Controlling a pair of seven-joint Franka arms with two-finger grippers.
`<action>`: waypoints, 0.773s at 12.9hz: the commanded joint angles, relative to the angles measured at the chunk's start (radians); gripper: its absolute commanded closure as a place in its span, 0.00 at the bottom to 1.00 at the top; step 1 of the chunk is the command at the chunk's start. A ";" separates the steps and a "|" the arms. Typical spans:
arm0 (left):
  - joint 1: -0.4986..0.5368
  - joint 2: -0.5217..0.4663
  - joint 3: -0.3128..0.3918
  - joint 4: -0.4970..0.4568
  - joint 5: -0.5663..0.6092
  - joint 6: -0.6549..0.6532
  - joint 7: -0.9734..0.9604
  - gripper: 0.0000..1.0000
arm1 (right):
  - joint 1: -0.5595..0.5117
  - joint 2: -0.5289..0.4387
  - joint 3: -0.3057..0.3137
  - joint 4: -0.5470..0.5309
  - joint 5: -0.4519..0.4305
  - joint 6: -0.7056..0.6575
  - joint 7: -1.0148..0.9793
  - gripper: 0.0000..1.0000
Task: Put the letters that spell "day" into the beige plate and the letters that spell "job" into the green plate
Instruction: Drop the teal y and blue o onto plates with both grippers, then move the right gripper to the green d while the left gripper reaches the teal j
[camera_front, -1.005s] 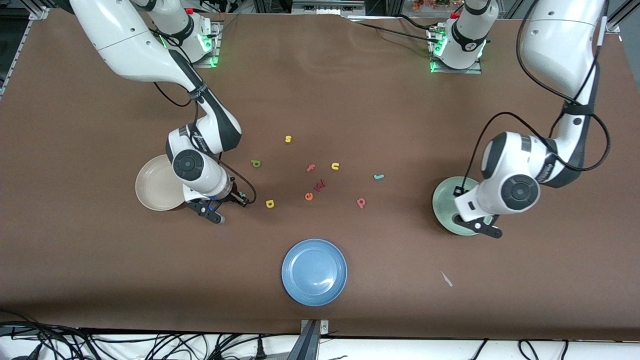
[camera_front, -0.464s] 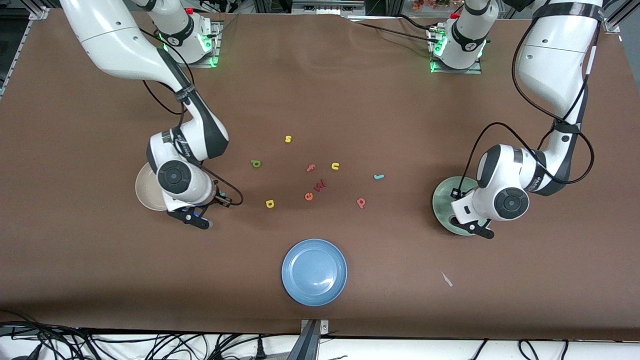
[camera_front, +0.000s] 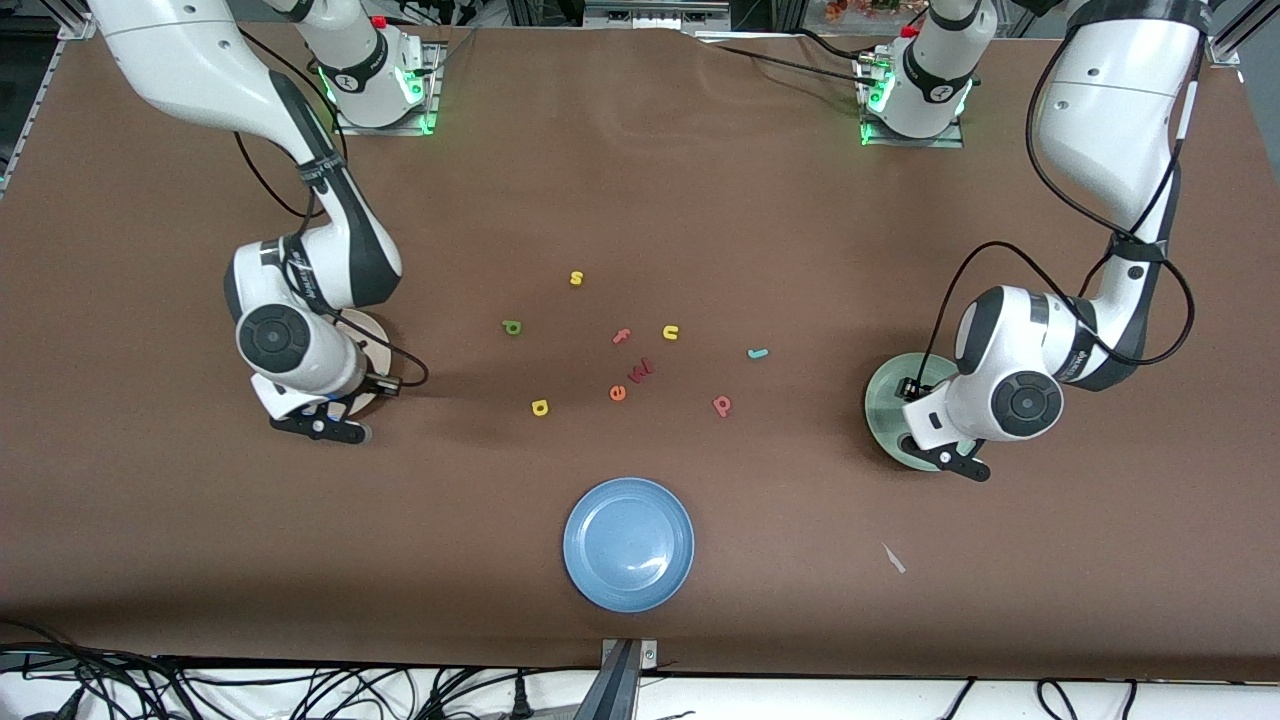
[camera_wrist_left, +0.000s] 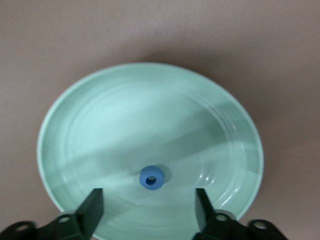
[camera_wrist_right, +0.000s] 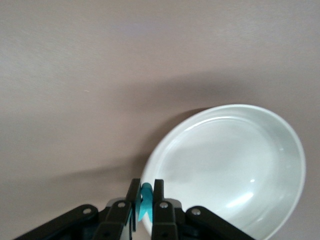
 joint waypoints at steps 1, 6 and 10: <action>0.005 -0.081 -0.050 0.002 0.006 -0.072 0.011 0.00 | -0.001 -0.108 -0.057 -0.244 0.007 0.213 -0.120 1.00; 0.010 -0.134 -0.179 0.006 -0.041 -0.109 0.029 0.00 | -0.001 -0.106 -0.088 -0.328 0.077 0.355 -0.169 0.00; -0.010 -0.125 -0.263 -0.002 -0.051 -0.107 0.075 0.00 | 0.007 -0.108 -0.049 -0.170 0.148 0.073 -0.145 0.00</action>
